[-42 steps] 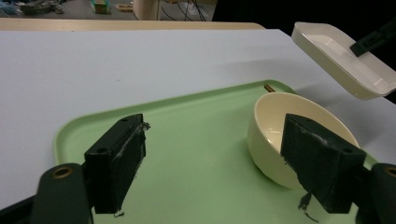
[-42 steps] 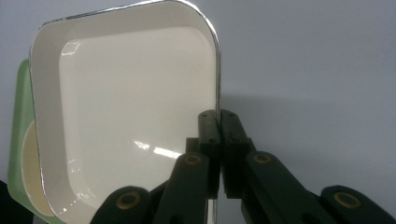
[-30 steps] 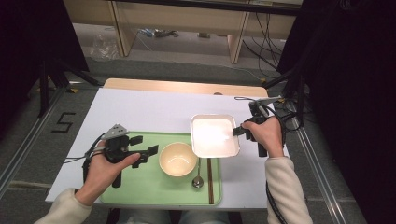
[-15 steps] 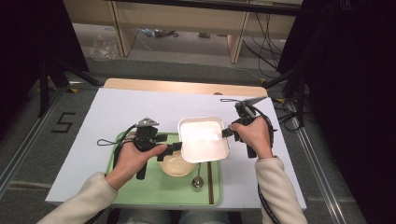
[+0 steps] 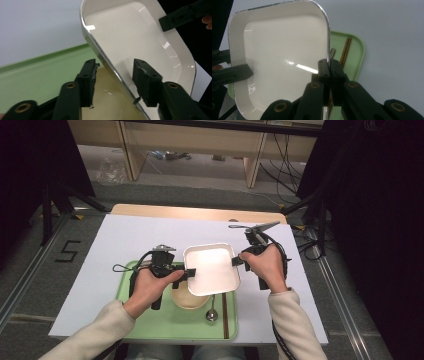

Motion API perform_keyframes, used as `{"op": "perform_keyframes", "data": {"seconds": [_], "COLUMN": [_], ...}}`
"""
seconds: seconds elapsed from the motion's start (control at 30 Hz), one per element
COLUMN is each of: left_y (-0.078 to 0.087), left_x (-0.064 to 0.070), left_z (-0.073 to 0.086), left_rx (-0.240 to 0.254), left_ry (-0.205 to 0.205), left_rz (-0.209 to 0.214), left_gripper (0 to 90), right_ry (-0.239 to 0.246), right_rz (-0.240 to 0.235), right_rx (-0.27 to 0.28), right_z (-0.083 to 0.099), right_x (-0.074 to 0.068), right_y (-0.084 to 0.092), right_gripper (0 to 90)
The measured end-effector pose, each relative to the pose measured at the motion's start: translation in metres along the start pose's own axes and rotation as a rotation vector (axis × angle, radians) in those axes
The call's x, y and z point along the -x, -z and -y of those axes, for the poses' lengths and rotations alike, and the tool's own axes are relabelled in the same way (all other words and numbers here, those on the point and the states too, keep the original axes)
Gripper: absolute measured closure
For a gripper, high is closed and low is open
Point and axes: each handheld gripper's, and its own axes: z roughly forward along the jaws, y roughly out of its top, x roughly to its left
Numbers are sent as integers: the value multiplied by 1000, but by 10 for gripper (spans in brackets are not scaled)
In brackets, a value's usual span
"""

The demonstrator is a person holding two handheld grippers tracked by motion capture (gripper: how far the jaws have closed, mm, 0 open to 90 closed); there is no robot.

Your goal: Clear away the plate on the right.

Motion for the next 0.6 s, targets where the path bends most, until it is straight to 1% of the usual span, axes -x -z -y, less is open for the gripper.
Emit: {"op": "perform_keyframes", "data": {"seconds": [0.03, 0.07, 0.1, 0.13, 0.17, 0.2, 0.23, 0.27, 0.3, 0.33, 0.37, 0.4, 0.47, 0.53, 0.57, 0.6], "left_y": [2, 4, 4, 7, 8, 10, 13, 14, 17, 19, 22, 24, 26, 30, 31, 33], "left_x": [-1, -2, -2, -4, -6, -7, -8, -7, -8, -9, -10, -10, -11, -15, -17, -19], "left_z": [-1, -2, -2, -4, -5, -6, -7, -9, -11, -13, -16, -18, -20, -25, -26, -28], "left_rx": [0, 24, 24, 45, 53, 66, 71, 88, 97, 109, 119, 119, 121, 111, 112, 105], "left_ry": [-10, 8, 8, 21, 32, 32, 17, 25, 18, 22, 19, 14, 12, 26, 39, 44], "left_rz": [-16, -26, -26, -28, -22, -28, -36, -43, -49, -51, -52, -56, -61, -55, -48, -48], "left_gripper": [588, 621, 679, 703, 723, 742, 759, 781, 796, 813, 824, 828, 834, 838, 839, 840], "right_ry": [-15, 13, 13, -2, -5, -1, 6, 18, 12, 28, 23, 47, 41, 96, 119, 129], "right_rz": [0, 7, 7, 2, 10, -5, 1, -3, -8, -9, -20, -30, -59, -57, -61, -65], "right_rx": [-9, 3, 3, 8, 4, 13, 8, 15, 15, 18, 15, 9, 33, 58, 72, 94], "right_z": [1, 0, 0, 1, 1, 1, 2, 2, 2, 2, 3, 3, 3, 3, 3, 3], "right_x": [-3, -3, -3, -7, -8, -9, -10, -11, -14, -15, -17, -17, -21, -24, -25, -28], "right_y": [0, 0, 0, 1, 3, 2, 3, 3, 3, 3, 3, 4, 5, 7, 8, 12], "right_gripper": [898, 897, 897, 897, 897, 896, 896, 896, 896, 895, 894, 889, 877, 855, 824, 752]}}
